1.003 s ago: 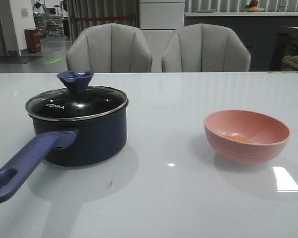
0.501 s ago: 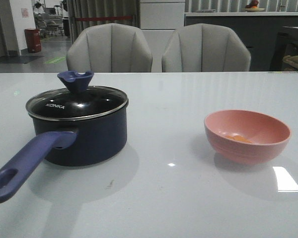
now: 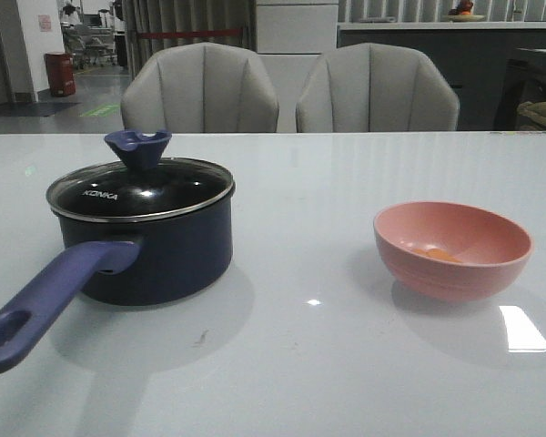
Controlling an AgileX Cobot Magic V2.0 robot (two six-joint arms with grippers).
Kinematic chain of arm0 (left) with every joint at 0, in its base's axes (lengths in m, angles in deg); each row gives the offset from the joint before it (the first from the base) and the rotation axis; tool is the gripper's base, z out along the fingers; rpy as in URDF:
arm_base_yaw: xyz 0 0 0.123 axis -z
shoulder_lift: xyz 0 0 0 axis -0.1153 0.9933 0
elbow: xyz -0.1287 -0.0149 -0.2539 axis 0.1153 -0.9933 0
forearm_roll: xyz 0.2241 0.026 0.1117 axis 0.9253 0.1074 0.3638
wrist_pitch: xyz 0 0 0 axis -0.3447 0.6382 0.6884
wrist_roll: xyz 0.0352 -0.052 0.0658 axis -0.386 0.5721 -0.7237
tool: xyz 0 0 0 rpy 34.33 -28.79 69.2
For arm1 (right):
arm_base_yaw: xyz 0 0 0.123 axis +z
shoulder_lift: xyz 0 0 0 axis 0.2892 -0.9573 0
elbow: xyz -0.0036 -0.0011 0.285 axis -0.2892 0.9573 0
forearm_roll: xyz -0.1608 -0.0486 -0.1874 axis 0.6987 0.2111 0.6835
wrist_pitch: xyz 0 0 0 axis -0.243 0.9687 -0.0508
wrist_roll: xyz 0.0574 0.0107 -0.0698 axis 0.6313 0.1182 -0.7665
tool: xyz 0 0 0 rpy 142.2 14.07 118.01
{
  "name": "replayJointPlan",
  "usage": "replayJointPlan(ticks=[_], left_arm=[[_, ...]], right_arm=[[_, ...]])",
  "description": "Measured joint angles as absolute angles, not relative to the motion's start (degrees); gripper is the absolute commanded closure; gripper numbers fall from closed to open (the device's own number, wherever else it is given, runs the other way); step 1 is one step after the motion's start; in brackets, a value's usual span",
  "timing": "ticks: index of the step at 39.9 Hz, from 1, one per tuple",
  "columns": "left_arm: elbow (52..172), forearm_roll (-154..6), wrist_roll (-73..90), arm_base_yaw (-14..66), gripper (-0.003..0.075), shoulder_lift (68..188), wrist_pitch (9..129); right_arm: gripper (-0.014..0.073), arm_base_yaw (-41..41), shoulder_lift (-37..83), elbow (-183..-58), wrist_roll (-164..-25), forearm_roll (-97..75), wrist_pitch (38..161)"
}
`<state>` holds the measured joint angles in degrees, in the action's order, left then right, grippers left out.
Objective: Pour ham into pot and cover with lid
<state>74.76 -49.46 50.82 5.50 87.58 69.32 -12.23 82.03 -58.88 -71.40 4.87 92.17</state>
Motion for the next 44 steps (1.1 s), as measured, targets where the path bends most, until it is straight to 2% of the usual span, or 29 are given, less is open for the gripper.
replayJointPlan(ticks=[3,11,14,26,44], left_arm=[[74.6,-49.5,50.8,5.5,0.0494,88.0,69.5],[74.6,-49.5,50.8,6.7,0.0159,90.5,70.0],[75.4,-49.5,50.8,8.3,0.0099,92.2,71.8],[90.6,-49.0,50.8,14.8,0.0094,110.4,83.0],[123.1,-49.0,51.1,22.6,0.0094,148.3,99.6]], right_arm=[[0.0425,-12.2,82.0,-58.9,-71.4,4.9,92.2],[0.0425,-12.2,82.0,-58.9,-71.4,4.9,92.2],[0.0425,-12.2,82.0,-58.9,-71.4,4.9,92.2],[0.0425,-12.2,82.0,-58.9,-71.4,4.9,92.2],[0.0425,-12.2,82.0,-58.9,-71.4,4.9,92.2]])
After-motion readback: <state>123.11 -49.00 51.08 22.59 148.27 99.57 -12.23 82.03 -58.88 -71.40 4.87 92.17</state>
